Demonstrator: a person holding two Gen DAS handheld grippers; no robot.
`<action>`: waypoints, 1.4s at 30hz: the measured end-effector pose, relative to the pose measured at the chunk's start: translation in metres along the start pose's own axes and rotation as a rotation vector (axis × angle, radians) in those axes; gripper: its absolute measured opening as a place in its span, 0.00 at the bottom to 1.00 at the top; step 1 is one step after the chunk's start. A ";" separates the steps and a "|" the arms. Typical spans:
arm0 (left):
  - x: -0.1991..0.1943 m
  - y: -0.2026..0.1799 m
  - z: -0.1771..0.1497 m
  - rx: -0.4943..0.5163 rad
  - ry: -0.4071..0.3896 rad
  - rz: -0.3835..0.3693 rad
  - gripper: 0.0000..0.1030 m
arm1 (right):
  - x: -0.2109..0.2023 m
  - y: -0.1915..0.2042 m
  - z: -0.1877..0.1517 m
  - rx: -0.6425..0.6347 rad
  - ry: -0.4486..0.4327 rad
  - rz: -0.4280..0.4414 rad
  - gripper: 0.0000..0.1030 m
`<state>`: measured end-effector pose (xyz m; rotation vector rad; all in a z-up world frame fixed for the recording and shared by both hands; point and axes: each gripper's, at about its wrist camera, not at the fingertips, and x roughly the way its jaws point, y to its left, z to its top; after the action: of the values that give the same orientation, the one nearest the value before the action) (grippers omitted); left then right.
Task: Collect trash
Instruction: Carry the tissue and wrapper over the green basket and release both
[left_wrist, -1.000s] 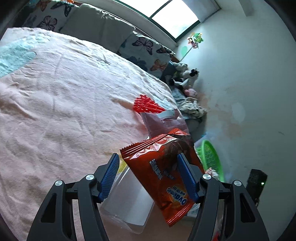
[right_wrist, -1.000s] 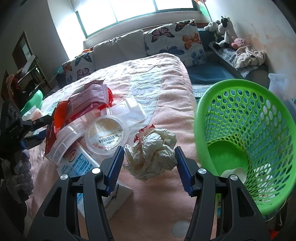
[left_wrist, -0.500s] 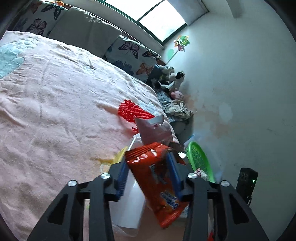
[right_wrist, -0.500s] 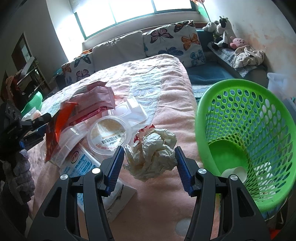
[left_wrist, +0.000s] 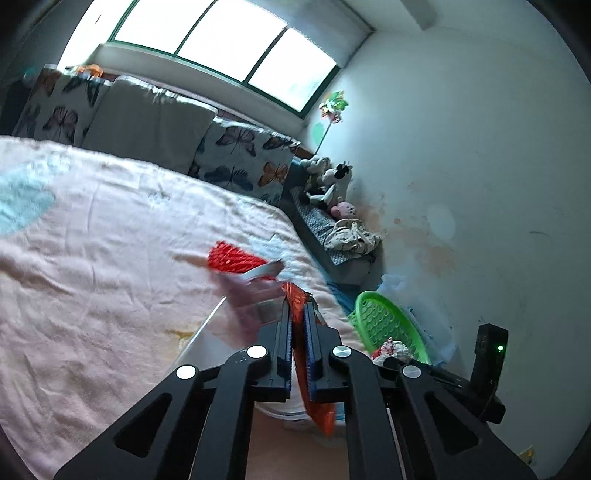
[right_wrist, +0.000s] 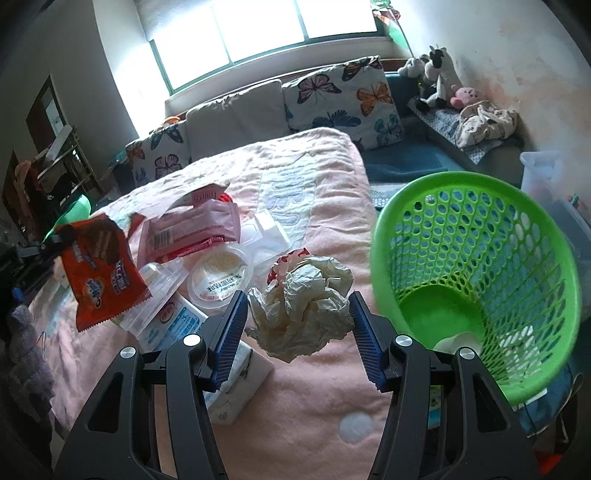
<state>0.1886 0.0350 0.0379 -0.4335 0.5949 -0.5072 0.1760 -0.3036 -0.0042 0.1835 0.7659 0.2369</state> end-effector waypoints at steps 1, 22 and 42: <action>-0.005 -0.008 0.002 0.020 -0.012 0.002 0.05 | -0.003 -0.002 0.000 0.002 -0.004 -0.002 0.55; 0.098 -0.167 0.004 0.240 0.115 -0.146 0.05 | -0.072 -0.108 -0.007 0.109 -0.098 -0.159 0.55; 0.191 -0.201 -0.037 0.268 0.290 -0.094 0.39 | -0.065 -0.146 -0.022 0.188 -0.075 -0.171 0.55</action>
<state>0.2376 -0.2407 0.0349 -0.1328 0.7754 -0.7367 0.1360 -0.4601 -0.0134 0.3019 0.7247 -0.0043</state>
